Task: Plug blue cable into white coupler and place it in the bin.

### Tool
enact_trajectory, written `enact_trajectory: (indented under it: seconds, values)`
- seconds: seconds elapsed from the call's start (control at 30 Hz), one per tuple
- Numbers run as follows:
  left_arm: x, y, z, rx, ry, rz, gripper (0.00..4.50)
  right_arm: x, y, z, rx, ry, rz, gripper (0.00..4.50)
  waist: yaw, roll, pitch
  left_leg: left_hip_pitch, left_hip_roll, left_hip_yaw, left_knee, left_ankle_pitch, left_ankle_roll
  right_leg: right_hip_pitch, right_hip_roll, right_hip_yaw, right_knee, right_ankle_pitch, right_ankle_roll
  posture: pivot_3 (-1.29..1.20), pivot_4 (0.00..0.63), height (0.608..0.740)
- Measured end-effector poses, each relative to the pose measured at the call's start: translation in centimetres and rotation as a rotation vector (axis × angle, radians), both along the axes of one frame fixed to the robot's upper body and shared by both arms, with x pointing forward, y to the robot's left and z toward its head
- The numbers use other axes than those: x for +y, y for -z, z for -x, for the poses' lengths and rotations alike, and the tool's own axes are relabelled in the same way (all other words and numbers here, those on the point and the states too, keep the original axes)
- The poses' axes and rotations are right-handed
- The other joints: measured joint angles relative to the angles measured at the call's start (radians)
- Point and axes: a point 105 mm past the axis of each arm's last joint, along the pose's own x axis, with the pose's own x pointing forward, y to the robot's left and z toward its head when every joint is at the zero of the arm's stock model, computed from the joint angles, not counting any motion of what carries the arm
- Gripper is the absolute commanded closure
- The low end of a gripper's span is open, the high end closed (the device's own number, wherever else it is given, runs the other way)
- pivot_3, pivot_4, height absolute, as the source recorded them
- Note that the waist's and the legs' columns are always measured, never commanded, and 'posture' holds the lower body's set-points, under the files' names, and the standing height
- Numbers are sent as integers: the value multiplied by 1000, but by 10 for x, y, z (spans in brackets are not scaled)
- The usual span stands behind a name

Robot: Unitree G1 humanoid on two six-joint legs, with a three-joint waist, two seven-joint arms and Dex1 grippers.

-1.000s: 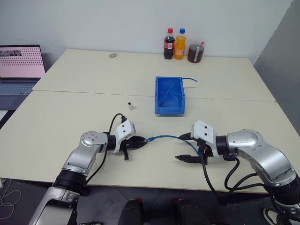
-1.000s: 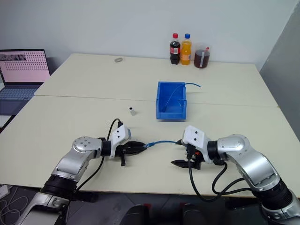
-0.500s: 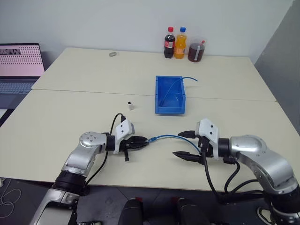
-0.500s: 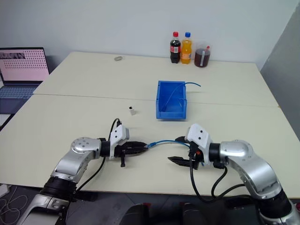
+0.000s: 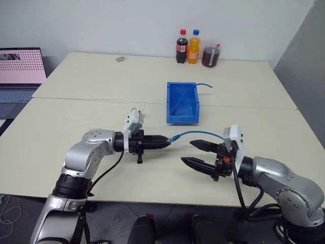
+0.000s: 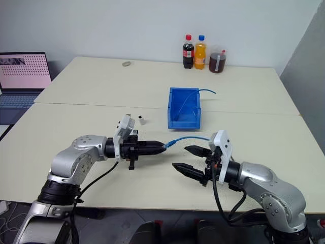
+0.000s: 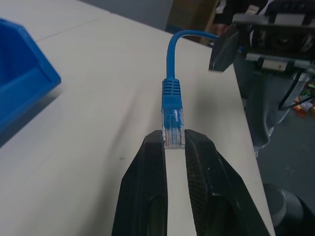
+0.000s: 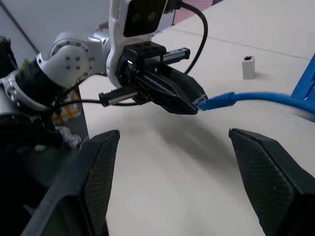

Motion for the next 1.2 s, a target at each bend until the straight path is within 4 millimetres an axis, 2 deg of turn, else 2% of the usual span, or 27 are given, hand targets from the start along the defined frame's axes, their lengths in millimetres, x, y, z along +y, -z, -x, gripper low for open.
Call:
enact_trajectory:
  seconds: [0.1, 0.27, 0.5, 0.77, 0.87, 1.0, 1.2]
  values:
    - [-6, -9, 0, 26, 9, 64, 4252, 0, 0, -3, 63, 16, -64, 738, 0, 0, 0, 0, 0, 0, 0, 0, 0, 0, 0, 0, 0, 0, 0, 0, 150, 740]
    - [-6, -13, 0, 66, 3, 100, 4252, 1, -2, -18, 107, 67, -137, 738, -5, 0, 0, 0, 1, 0, 0, 0, 0, 0, 1, 0, 0, 0, 0, 0, 150, 740]
    - [-7, -13, 0, 87, -3, 106, 4252, 13, -11, -37, 109, 60, -220, 738, -2, 0, 0, 0, 0, 0, 0, 0, 0, 0, 1, 0, 0, 0, 0, 0, 150, 740]
    - [-8, -13, 1, 91, 0, 112, 4252, 20, -10, -45, 122, 19, -247, 738, -2, 0, 0, 0, 0, 0, 0, 0, 0, 0, 1, 0, 0, 0, 0, 0, 150, 740]
    - [-7, -12, 1, 95, -2, 109, 4252, 22, -8, -46, 126, 12, -247, 1221, -2, 0, 0, 0, 0, 0, 0, 0, 0, -1, 1, 0, 0, 0, 0, 0, 150, 740]
    - [-6, -12, 1, 96, -3, 108, 4252, 24, -10, -45, 116, -8, -254, 2304, -2, 0, 0, 0, 0, 0, 0, 0, 0, 0, 1, 0, 0, 0, 0, 0, 150, 740]
    - [-5, -12, 3, 102, 12, 104, 4252, 23, -8, -47, 126, -7, -257, 3682, -2, 0, 0, 0, 0, 0, 0, 0, 0, -1, 1, 0, 0, 0, -1, 0, 150, 740]
